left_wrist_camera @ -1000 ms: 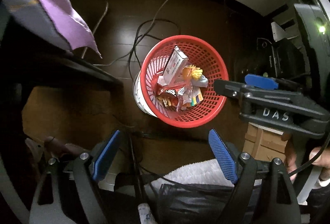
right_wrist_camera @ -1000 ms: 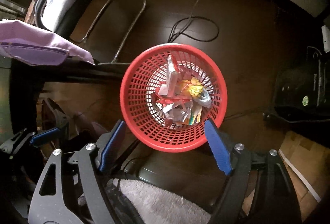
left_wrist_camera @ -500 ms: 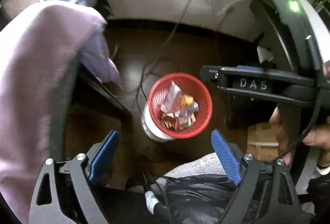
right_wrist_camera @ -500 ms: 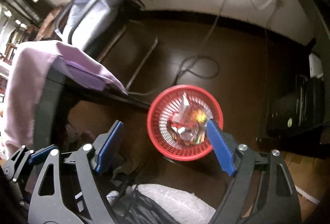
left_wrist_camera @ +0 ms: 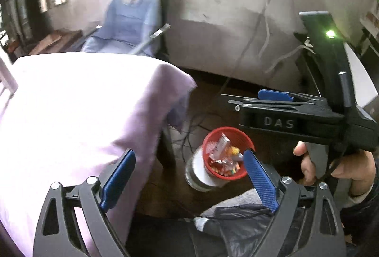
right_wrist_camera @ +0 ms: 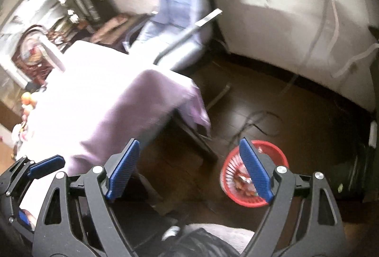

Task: Collect trash
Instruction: 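Move both open tools back over the table toward the remaining trash, then grasp the crumpled paper cup with the right gripper while the left grasps the red plastic cup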

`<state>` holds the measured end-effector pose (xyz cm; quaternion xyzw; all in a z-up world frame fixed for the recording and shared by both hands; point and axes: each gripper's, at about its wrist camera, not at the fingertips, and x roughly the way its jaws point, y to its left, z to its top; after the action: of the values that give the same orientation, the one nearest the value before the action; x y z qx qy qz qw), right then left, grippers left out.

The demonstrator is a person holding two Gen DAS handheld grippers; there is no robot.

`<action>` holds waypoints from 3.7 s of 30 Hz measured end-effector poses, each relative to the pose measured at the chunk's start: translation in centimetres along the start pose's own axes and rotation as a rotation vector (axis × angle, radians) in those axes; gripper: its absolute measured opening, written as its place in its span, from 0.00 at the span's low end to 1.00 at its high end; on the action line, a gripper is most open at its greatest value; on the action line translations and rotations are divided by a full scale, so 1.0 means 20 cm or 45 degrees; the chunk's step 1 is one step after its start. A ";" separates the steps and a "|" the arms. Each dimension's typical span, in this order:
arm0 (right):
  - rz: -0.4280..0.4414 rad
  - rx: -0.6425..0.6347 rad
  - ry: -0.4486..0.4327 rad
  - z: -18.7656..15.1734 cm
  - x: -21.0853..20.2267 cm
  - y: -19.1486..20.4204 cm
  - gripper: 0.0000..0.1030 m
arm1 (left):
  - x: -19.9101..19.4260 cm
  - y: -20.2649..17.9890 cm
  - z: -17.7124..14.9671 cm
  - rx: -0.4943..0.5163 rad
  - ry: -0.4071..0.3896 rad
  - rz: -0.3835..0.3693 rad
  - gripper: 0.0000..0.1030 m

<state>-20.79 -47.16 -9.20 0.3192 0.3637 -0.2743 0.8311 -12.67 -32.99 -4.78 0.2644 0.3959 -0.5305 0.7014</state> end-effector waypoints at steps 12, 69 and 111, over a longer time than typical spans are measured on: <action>0.202 -0.297 -0.119 0.16 -0.12 0.63 0.86 | -0.38 0.52 -0.06 -0.282 -0.170 0.165 0.90; 0.580 -0.920 0.399 -0.05 1.06 3.07 0.89 | -0.91 2.60 -1.15 -1.539 -0.248 0.946 0.92; 0.698 -0.895 0.379 0.05 0.72 2.52 0.62 | -0.80 2.70 -1.03 -1.620 -0.085 0.977 0.92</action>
<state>22.72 -18.64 -3.28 0.1383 0.4519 0.1439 0.8694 31.19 7.91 -5.37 -0.0894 0.4849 0.0756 0.8667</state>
